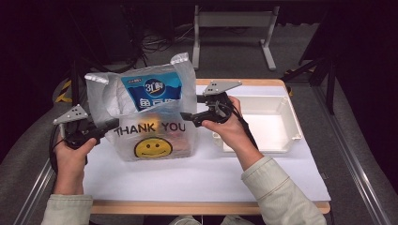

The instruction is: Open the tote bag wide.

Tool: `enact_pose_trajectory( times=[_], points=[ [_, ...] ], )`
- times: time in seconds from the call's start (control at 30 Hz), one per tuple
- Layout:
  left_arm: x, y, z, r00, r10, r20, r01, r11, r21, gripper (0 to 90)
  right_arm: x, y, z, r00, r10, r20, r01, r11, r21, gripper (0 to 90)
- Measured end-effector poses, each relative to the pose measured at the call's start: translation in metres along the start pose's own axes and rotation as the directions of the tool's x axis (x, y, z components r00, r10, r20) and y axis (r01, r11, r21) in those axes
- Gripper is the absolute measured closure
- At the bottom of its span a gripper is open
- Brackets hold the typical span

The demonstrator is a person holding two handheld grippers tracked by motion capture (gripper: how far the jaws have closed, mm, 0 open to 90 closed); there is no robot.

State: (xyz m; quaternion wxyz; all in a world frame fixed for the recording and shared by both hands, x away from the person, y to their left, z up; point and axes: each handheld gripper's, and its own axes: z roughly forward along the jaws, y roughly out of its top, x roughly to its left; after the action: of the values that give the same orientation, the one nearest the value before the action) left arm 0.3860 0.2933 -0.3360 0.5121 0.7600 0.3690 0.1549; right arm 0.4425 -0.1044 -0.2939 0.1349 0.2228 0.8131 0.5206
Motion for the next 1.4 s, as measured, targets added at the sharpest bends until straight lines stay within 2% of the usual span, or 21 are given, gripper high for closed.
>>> enact_pose_trajectory(
  times=[0.1,0.27,0.33,0.37,0.43,0.53,0.6,0.8,0.93,1.07,1.27,1.4],
  points=[
    [0.000,0.000,0.000,1.0000,-0.001,-0.003,0.001,1.0000,0.002,89.7,0.000,-0.001,0.003,1.0000,0.005,0.001,-0.005,1.000,0.006,24.5],
    [0.000,0.000,0.001,1.0000,0.003,0.003,-0.003,1.0000,0.005,89.7,-0.001,0.000,0.009,1.0000,-0.004,0.003,0.004,1.000,0.024,36.6],
    [-0.001,0.000,0.001,1.0000,0.006,0.004,-0.006,1.0000,0.006,89.7,-0.001,0.000,0.010,0.9999,-0.010,0.003,0.010,0.999,0.030,38.2],
    [-0.001,0.000,0.001,1.0000,0.007,0.005,-0.007,1.0000,0.004,89.7,0.000,0.000,0.011,0.9999,-0.014,0.008,0.014,0.999,0.039,42.0],
    [-0.001,0.000,0.001,1.0000,0.010,0.002,-0.010,0.9999,0.005,89.7,0.000,0.000,0.013,0.9996,-0.027,0.009,0.026,0.998,0.055,55.2],
    [-0.002,0.000,0.000,0.9999,0.010,-0.001,-0.010,0.9999,0.006,89.7,0.000,0.001,0.013,0.9985,-0.053,0.010,0.052,0.996,0.079,79.5],
    [-0.002,-0.001,-0.002,0.9999,0.011,-0.005,-0.011,0.9999,0.007,89.7,0.000,0.001,0.012,0.9981,-0.060,0.011,0.059,0.995,0.086,88.9],
    [-0.002,-0.002,-0.005,1.0000,0.004,-0.009,-0.004,1.0000,-0.006,88.2,-0.001,-0.001,0.008,0.9982,-0.060,0.003,0.059,0.994,0.088,89.8],
    [0.003,-0.005,-0.010,0.9996,-0.022,-0.019,0.021,0.9996,-0.016,86.3,-0.004,-0.005,0.006,0.9985,-0.054,0.010,0.053,0.995,0.085,89.9],
    [0.007,-0.007,-0.009,0.9992,-0.029,-0.027,0.029,0.9994,-0.019,88.3,-0.008,-0.009,0.005,0.9992,-0.036,0.017,0.035,0.996,0.082,89.9],
    [0.012,-0.012,0.000,0.9980,-0.043,-0.048,0.044,0.9988,0.022,89.4,-0.010,-0.013,0.009,0.9991,-0.039,0.016,0.038,0.996,0.086,89.9],
    [0.014,-0.015,0.004,0.9973,-0.058,-0.044,0.060,0.9976,0.036,89.5,-0.012,-0.017,0.013,0.9993,-0.035,0.017,0.033,0.995,0.095,89.9]
  ],
)
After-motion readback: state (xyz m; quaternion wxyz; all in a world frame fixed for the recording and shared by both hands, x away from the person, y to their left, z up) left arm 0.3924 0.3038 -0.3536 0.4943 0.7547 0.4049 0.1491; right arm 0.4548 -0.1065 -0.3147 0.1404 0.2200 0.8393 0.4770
